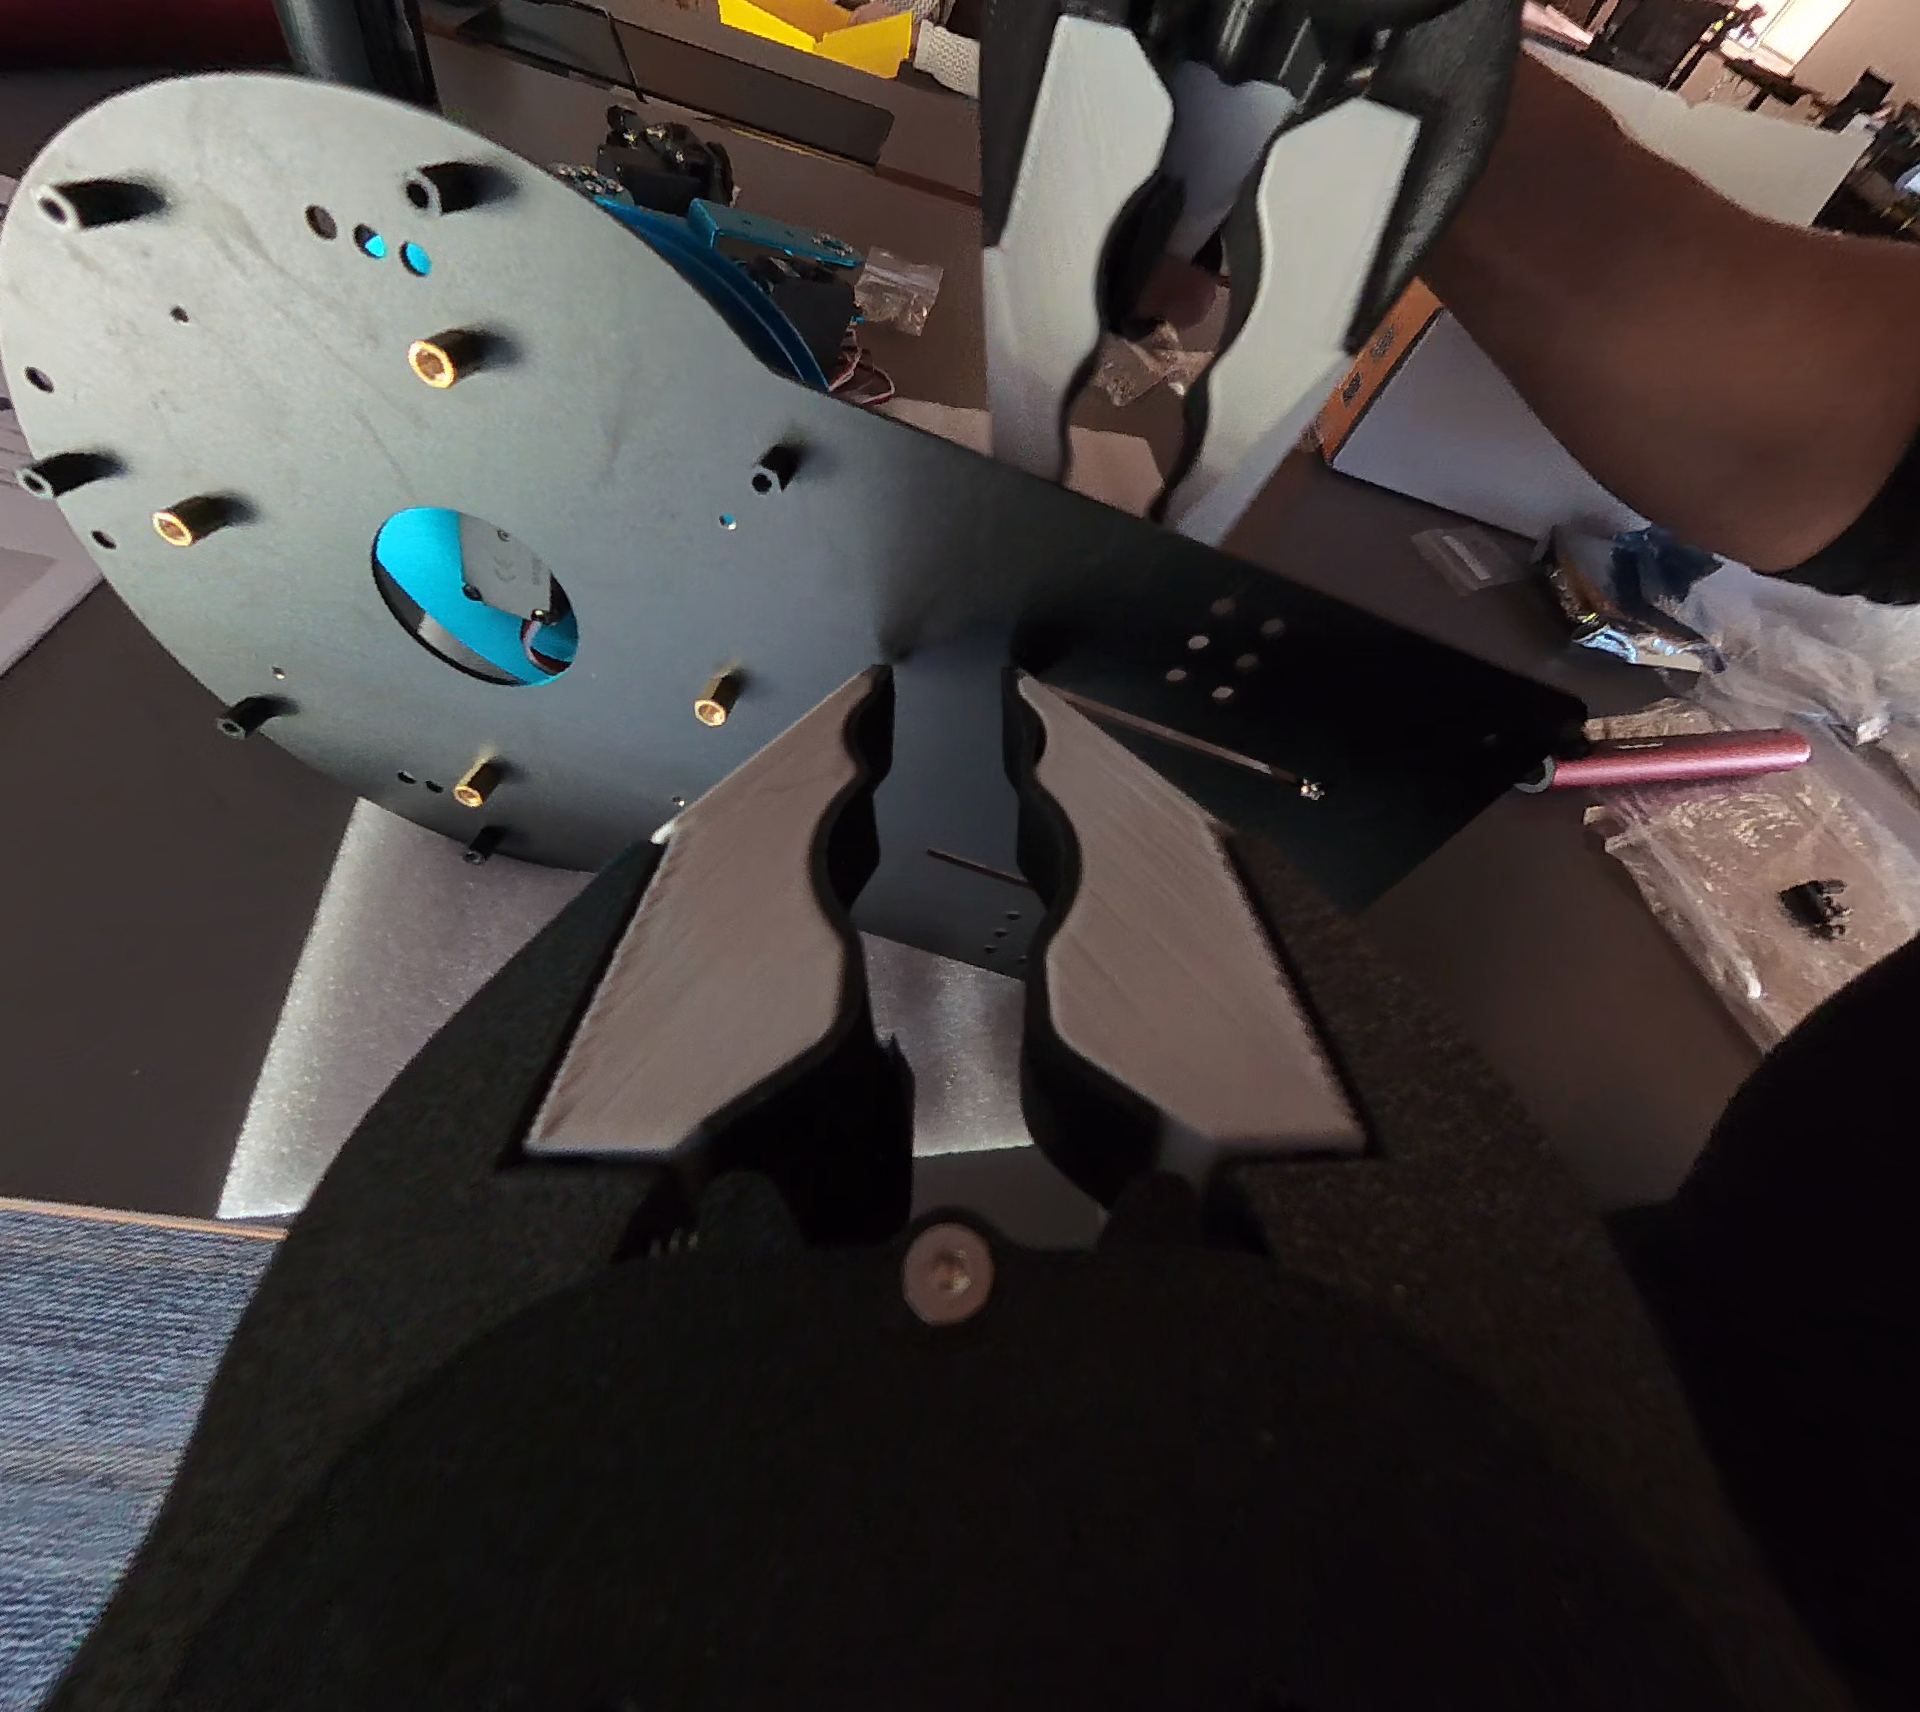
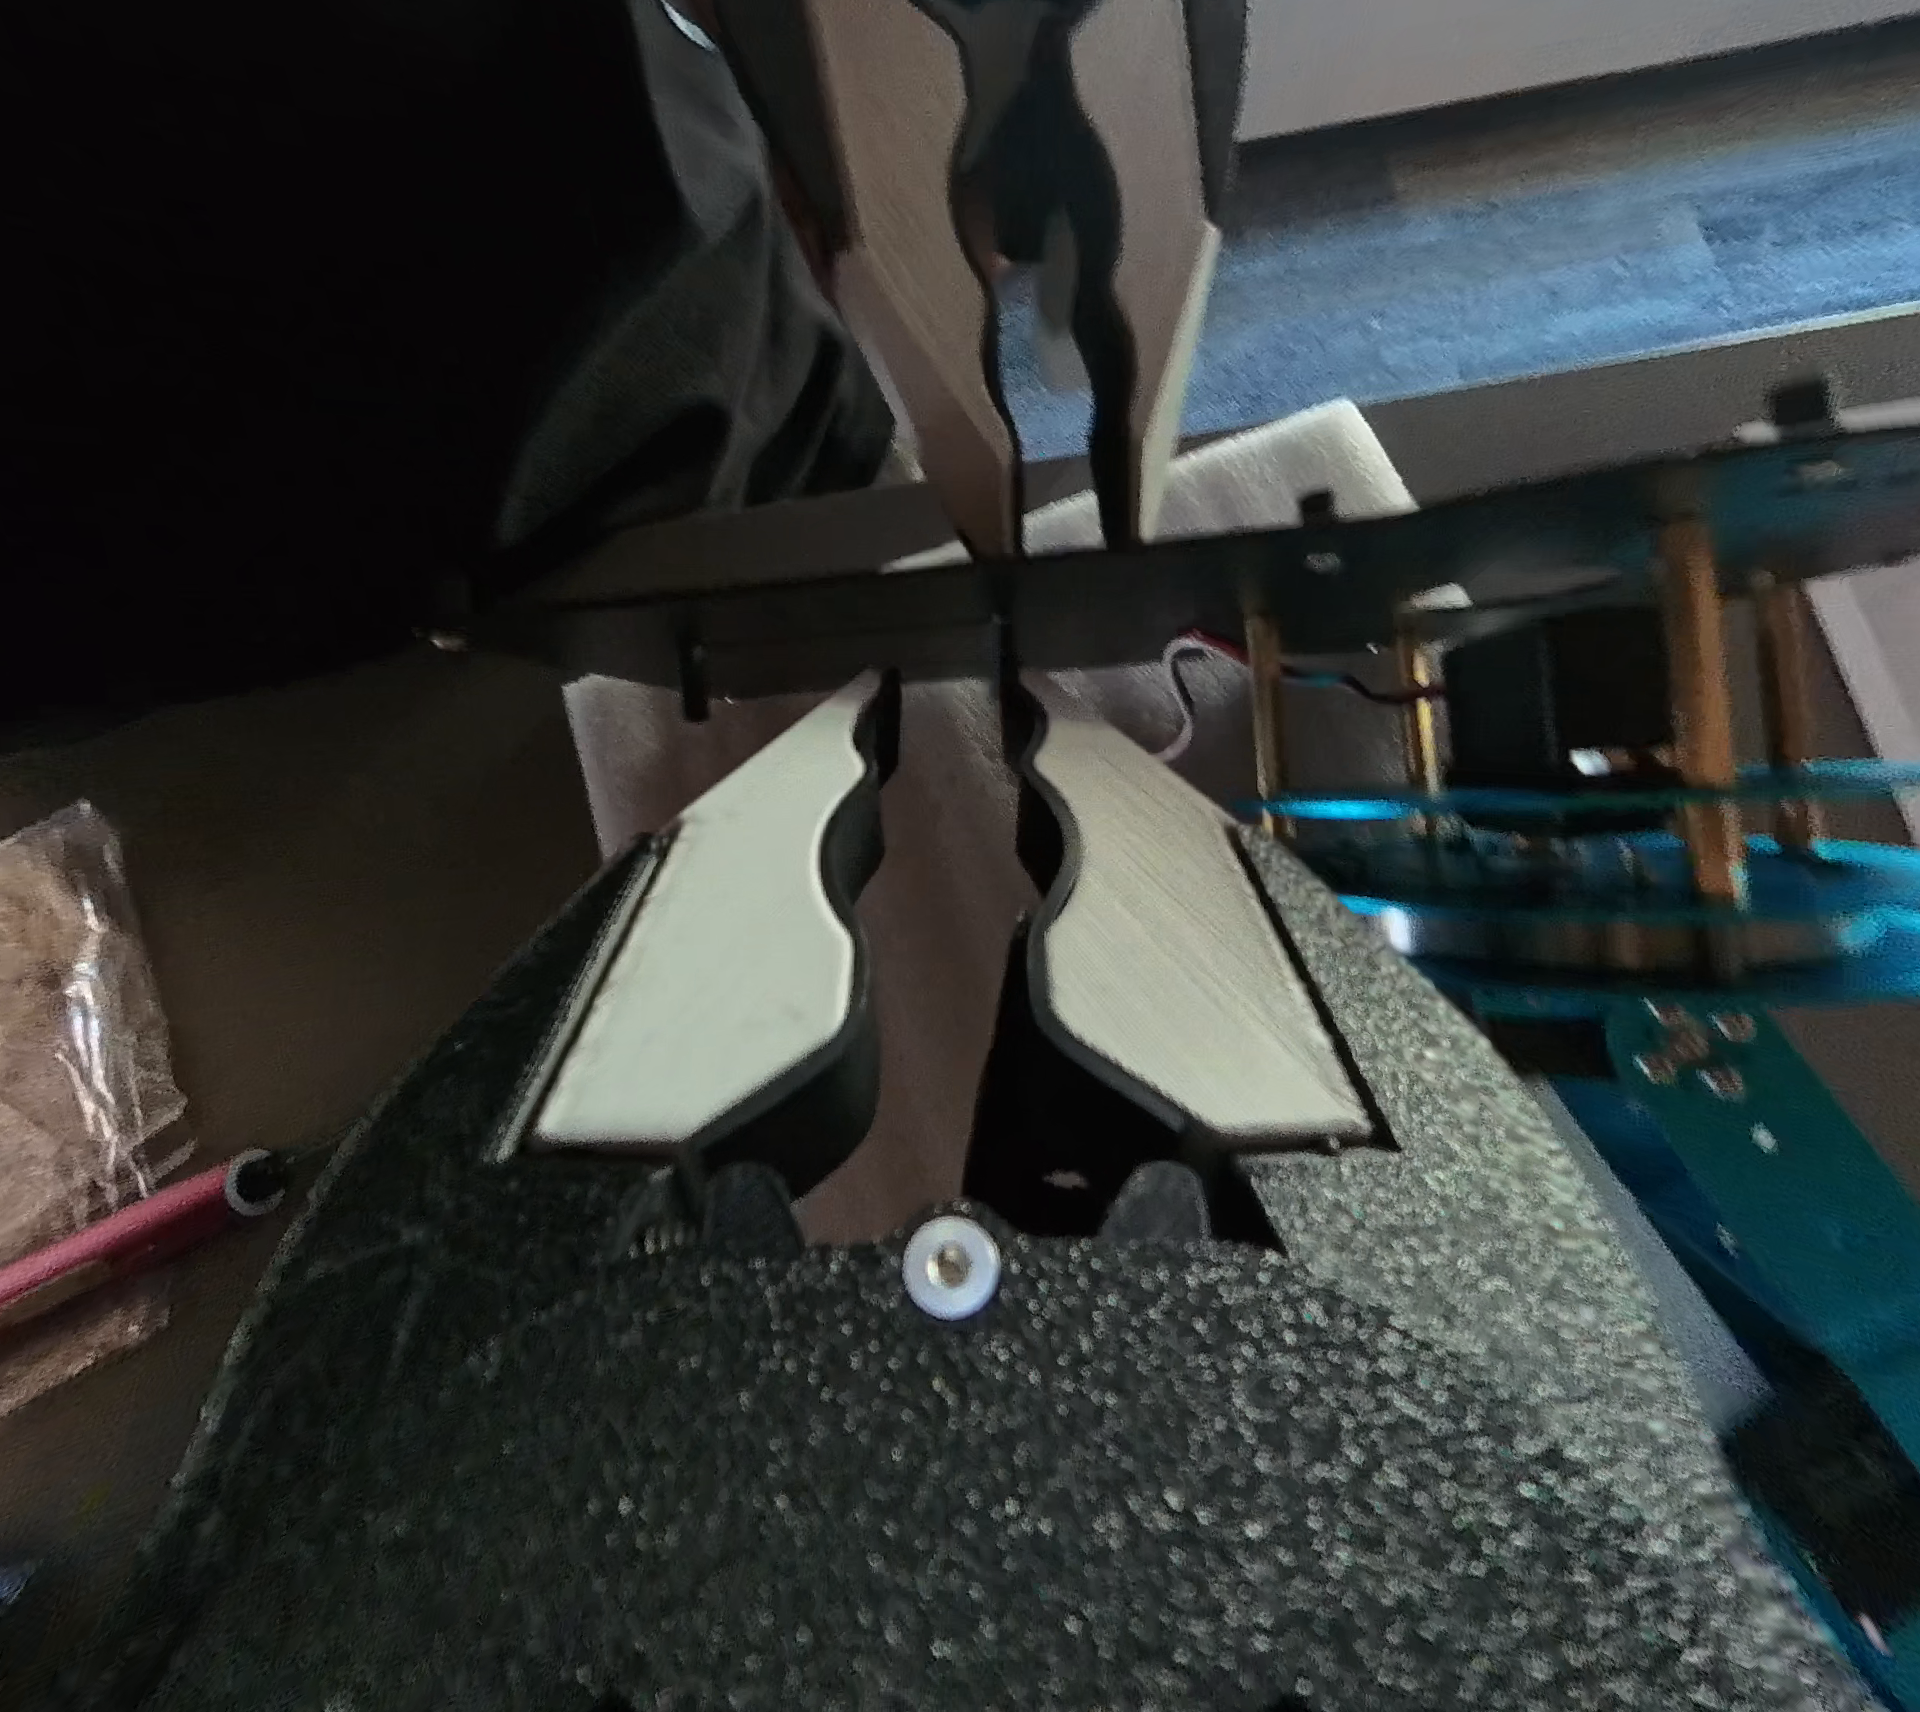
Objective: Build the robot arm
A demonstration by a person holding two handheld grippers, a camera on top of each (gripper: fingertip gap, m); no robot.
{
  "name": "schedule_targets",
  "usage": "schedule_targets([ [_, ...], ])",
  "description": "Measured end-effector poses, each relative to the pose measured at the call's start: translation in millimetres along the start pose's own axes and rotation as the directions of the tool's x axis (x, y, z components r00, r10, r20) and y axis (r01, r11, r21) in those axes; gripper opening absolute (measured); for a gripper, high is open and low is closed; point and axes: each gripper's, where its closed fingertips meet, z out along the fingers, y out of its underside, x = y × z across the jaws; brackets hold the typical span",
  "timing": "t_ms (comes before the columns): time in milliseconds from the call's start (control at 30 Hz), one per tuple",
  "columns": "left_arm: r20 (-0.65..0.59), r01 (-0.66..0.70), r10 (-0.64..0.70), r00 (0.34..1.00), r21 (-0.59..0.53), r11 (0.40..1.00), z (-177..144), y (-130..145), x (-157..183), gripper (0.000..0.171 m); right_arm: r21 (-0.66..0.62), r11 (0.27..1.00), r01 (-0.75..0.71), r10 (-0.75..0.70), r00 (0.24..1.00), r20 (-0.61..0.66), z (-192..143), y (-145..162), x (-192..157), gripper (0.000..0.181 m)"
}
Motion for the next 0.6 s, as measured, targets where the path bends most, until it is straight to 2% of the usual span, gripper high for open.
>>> schedule_targets([
  [67, 0.000, -0.010, 0.010, 1.000, 0.005, 1.000, -0.6, -0.6, 0.8, 0.017, 0.022, 1.000, 0.018, -0.018, 1.000, -0.002, 5.9, -4.3, 1.2, 0.013],
  [167, 0.002, -0.012, 0.012, 1.000, 0.000, 1.000, 0.3, -0.3, 0.9, 0.017, 0.007, 1.000, -0.025, 0.026, 1.000, -0.012, 1.2, 2.8, 8.6, 0.021],
  [300, 0.006, -0.029, 0.029, 1.000, -0.009, 1.000, 0.6, -0.6, 0.9, 0.018, 0.051, 0.999, -0.012, 0.014, 0.999, -0.039, -8.9, -2.0, 5.8, 0.019],
  [467, 0.005, -0.036, 0.036, 0.999, -0.011, 0.999, 1.7, -1.3, 1.4, 0.017, -0.029, 1.000, 0.005, -0.005, 1.000, -0.018, 18.4, 8.7, 2.5, 0.023],
  [600, 0.007, -0.046, 0.046, 0.999, -0.015, 0.999, 2.5, -1.7, 1.7, 0.017, -0.013, 1.000, -0.005, 0.004, 0.999, -0.047, 4.0, 7.2, 7.0, 0.022],
])
